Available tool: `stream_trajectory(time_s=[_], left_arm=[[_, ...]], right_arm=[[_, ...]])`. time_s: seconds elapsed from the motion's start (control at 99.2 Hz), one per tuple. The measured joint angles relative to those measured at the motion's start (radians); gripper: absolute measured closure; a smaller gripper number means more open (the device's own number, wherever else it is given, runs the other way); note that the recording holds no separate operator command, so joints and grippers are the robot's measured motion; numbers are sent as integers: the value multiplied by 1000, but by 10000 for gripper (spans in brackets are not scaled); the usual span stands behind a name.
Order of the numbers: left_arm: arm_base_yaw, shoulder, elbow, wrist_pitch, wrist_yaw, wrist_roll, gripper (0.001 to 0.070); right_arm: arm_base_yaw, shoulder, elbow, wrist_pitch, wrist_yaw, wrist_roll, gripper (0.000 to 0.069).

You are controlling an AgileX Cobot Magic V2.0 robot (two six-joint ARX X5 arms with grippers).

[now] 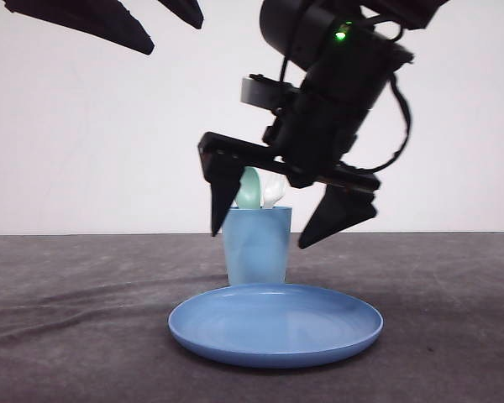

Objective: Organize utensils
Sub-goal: 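Lower the right gripper around the blue cup rim and close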

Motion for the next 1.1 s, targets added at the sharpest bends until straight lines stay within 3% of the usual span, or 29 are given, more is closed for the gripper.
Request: stream_trajectory(time_s=[0.554, 0.796, 0.897, 1.099], left_arm=[[0, 0, 0, -1, 0, 0, 415], [0, 0, 0, -1, 0, 0, 415], [0, 0, 0, -1, 0, 0, 415], [0, 0, 0, -5, 0, 0, 415]], right_arm=[[-27, 95, 80, -10, 0, -24, 13], [-31, 95, 81, -7, 1, -45, 233], [-31, 95, 82, -7, 1, -51, 267], [-31, 75, 82, -27, 1, -69, 269]])
